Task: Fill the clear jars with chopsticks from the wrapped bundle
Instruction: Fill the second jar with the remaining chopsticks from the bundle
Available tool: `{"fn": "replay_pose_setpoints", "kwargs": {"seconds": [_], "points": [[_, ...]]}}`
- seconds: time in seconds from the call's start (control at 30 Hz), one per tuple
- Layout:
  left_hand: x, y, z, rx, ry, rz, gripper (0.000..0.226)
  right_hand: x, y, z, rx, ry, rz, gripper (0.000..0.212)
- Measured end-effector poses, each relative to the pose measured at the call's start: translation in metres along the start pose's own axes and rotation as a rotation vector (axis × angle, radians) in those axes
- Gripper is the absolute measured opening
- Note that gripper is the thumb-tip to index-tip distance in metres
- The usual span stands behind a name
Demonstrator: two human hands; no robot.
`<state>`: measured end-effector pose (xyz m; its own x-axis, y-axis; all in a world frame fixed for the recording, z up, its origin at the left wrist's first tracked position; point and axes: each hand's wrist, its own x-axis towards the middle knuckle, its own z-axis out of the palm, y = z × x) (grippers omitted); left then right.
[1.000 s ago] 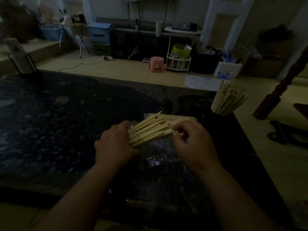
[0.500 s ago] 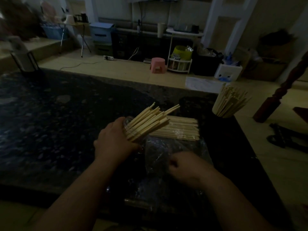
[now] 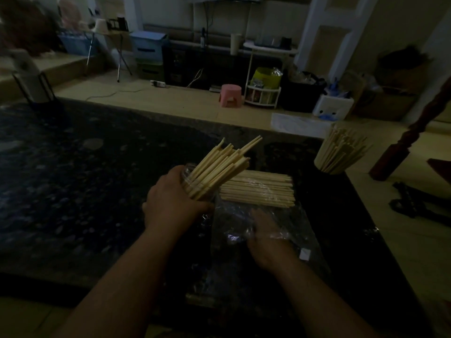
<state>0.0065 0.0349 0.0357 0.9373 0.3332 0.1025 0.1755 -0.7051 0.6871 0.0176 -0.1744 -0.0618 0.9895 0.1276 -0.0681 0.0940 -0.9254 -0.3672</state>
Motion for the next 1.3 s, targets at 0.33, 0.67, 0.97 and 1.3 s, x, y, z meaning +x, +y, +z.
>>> {"fn": "replay_pose_setpoints", "kwargs": {"seconds": [0.33, 0.67, 0.97, 1.3], "points": [[0.002, -0.001, 0.005, 0.027, 0.016, 0.076, 0.106, 0.061, 0.001, 0.001, -0.192, -0.053, -0.02, 0.065], [-0.002, 0.001, 0.007, 0.171, 0.055, 0.171, 0.1, 0.075, 0.0, -0.001, -0.339, 0.028, 0.049, 0.041], [-0.007, 0.003, 0.01, 0.225, 0.082, 0.25, 0.096, 0.074, 0.006, -0.004, -0.246, 0.024, -0.007, 0.036], [-0.005, 0.003, 0.009, 0.186, 0.068, 0.222, 0.097, 0.077, -0.001, -0.013, -0.19, -0.09, 0.055, 0.035]]}}
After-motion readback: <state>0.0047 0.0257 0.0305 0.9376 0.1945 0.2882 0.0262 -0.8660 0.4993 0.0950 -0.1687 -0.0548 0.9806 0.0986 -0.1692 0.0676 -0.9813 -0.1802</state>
